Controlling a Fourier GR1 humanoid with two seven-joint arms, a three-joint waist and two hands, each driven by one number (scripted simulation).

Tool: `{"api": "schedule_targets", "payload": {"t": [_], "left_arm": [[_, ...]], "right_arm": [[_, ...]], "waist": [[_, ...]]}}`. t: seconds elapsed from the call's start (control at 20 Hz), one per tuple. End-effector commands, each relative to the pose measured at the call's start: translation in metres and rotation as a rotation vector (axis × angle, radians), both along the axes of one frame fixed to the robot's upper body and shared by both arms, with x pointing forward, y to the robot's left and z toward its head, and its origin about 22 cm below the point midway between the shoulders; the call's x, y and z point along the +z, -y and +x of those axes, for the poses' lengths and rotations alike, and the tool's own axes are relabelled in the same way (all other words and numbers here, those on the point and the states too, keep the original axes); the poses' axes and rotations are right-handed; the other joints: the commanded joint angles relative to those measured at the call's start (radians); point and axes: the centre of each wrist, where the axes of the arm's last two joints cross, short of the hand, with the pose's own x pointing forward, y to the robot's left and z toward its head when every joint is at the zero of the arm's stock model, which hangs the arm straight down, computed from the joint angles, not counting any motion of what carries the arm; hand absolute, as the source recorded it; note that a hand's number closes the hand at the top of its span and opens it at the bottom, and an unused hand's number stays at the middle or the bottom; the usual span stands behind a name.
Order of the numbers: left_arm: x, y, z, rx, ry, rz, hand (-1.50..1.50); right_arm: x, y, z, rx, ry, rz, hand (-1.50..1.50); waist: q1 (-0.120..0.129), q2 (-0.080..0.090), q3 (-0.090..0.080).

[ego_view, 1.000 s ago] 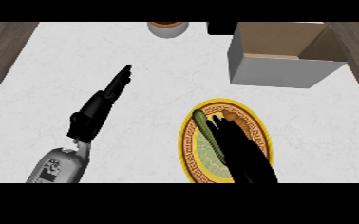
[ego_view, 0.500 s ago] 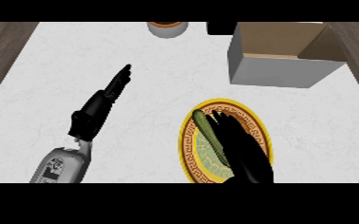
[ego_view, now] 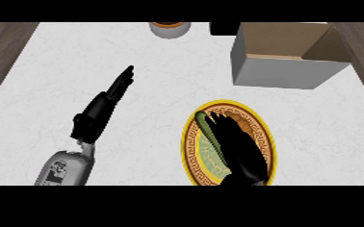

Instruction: Pick the squash from the plate and place it in the cardboard box

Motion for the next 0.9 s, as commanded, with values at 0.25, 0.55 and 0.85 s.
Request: {"api": "schedule_targets", "payload": {"t": [0.25, 0.55, 0.85], "left_arm": [[0.005, 0.005, 0.01, 0.005, 0.0, 0.007, 0.0], [0.01, -0.003, -0.006, 0.0, -0.001, -0.006, 0.0], [0.0, 0.01, -0.012, 0.0, -0.008, -0.003, 0.0]], "right_arm": [[-0.026, -0.02, -0.009, 0.0, -0.032, -0.02, -1.5], [-0.043, -0.016, 0.001, -0.005, -0.021, -0.067, -1.5], [-0.051, -0.004, 0.025, -0.022, -0.032, -0.127, -1.5]], "waist": [[-0.002, 0.0, 0.0], [0.001, 0.0, 0.0], [0.004, 0.0, 0.0]]}}
